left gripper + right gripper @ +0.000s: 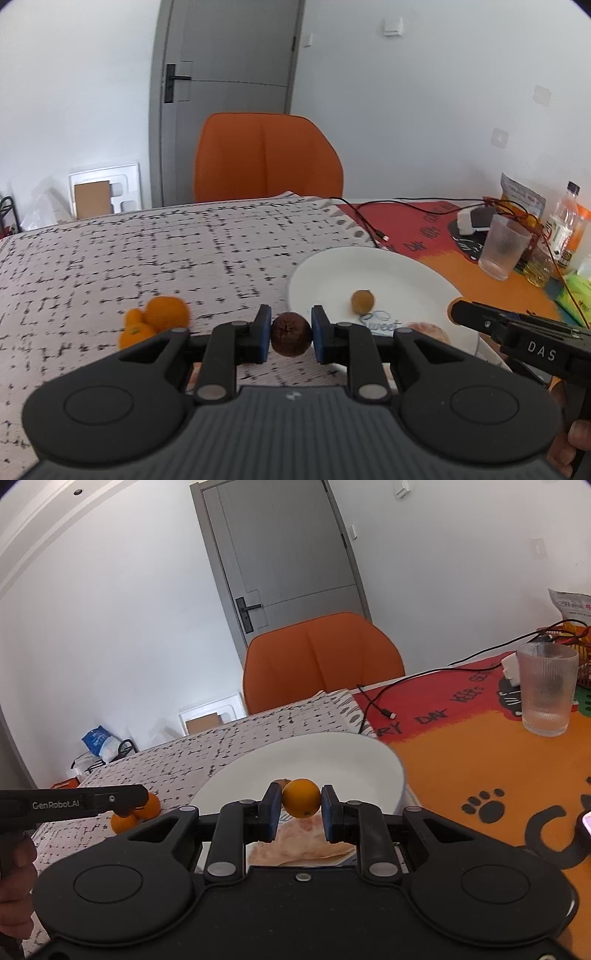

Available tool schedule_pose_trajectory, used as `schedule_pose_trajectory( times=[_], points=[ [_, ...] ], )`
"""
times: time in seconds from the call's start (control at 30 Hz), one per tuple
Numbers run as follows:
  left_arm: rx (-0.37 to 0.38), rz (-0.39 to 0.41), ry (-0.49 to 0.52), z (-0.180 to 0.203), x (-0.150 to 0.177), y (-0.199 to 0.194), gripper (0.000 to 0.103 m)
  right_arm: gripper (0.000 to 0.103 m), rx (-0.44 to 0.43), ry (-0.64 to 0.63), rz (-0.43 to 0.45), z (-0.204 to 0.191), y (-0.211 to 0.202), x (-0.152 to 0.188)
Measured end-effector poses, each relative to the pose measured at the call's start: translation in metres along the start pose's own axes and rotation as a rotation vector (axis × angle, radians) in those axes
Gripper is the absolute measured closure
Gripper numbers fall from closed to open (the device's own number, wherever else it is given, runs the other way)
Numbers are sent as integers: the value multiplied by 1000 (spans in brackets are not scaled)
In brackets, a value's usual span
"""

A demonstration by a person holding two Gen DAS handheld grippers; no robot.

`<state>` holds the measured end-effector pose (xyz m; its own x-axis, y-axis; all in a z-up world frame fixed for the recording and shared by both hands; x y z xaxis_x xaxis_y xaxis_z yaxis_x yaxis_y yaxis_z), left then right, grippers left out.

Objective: Organize fruits
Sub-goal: 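Carry both fruits onto the white plate and open both tools, then grasp the yellow plum with right tool while left tool reaches toward the oranges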

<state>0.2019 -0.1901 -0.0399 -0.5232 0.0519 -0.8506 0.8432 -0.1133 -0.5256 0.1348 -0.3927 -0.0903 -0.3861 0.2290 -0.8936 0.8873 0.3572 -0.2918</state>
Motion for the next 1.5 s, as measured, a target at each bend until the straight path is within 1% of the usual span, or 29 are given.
schedule_pose_trajectory(
  times=[0.2, 0.4, 0.47, 0.57, 0.63, 0.67, 0.7, 0.73, 0.8, 0.87, 0.9, 0.93, 0.97, 1.0, 1.03, 1.13, 1.2, 1.23, 1.27, 1.3, 1.33, 1.37, 1.4, 1.5],
  points=[
    [29, -11, 37, 24, -3, 11, 82, 82, 7, 28, 14, 15, -4, -2],
    [34, -53, 46, 36, -7, 25, 81, 82, 8, 30, 2, 19, 2, -3],
    [32, -49, 51, 37, -8, 25, 78, 82, 14, 29, 1, 19, 3, -3],
    [38, -51, 44, 34, -8, 25, 76, 82, 34, 46, -7, 22, 6, -2],
    [25, -54, 36, 27, -6, 24, 73, 81, 45, 45, -8, 20, 7, -2],
    [14, -60, 30, 24, -5, 25, 68, 79, 48, 44, -5, 19, 7, -2],
    [3, -67, 23, 20, -5, 25, 66, 73, 49, 45, 3, 18, 6, -3],
    [-5, -69, 18, 17, -5, 24, 64, 71, 56, 48, 10, 19, 6, -3],
    [-27, -57, 11, 9, -6, 18, 56, 69, 57, 51, 2, 17, 8, -3],
    [-59, -32, 6, 2, -6, 12, 36, 67, 38, 57, -3, 13, 7, -3],
    [-74, -18, 4, -2, -6, 9, 32, 63, 33, 57, -2, 11, 6, -3],
    [-85, -9, 0, -6, -6, 6, 26, 60, 30, 56, 0, 9, 5, -3],
    [-91, -6, -2, -10, -6, 3, 21, 54, 29, 54, 4, 6, 4, -3],
    [-100, -6, -7, -14, -6, 1, 21, 49, 28, 54, 9, 4, 3, -3],
    [-108, -8, -11, -18, -5, 0, 20, 47, 26, 54, 14, 2, 2, -3],
    [-123, -13, -18, -27, -3, -3, 19, 34, 19, 58, 21, -5, 0, -2],
    [-138, 0, -26, -33, -2, -8, 19, 20, 14, 57, 27, -10, -2, -2],
    [-141, 7, -33, -37, -2, -10, 19, 18, 14, 56, 33, -12, -3, -3],
    [-142, 12, -44, -40, -2, -13, 19, 13, 12, 55, 39, -15, -4, -4],
    [-142, 16, -54, -43, -2, -16, 19, 6, 7, 56, 43, -17, -5, -5],
    [-144, 17, -66, -47, -2, -18, 19, 3, -2, 61, 46, -19, -5, -6],
    [-145, 18, -75, -50, -2, -21, 19, 0, -14, 67, 52, -20, -5, -8],
    [-143, 20, -79, -52, -2, -23, 19, 0, -17, 70, 58, -21, -5, -10],
    [-136, 38, -85, -59, -3, -33, 19, 0, 14, 71, 55, -24, -2, -14]
  ],
)
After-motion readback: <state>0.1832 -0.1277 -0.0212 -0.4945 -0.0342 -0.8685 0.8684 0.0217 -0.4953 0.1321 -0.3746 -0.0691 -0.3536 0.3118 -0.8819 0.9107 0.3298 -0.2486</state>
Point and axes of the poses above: each gripper's, at about its wrist camera, not at the fingertips, and y roughly the way its jaws point, z to its right, x to its underside, the point moved 4 cm from there along y, roughly the way its jaws point, and after that the axes turned 10 degrees about -x, right-handed, at the moved point
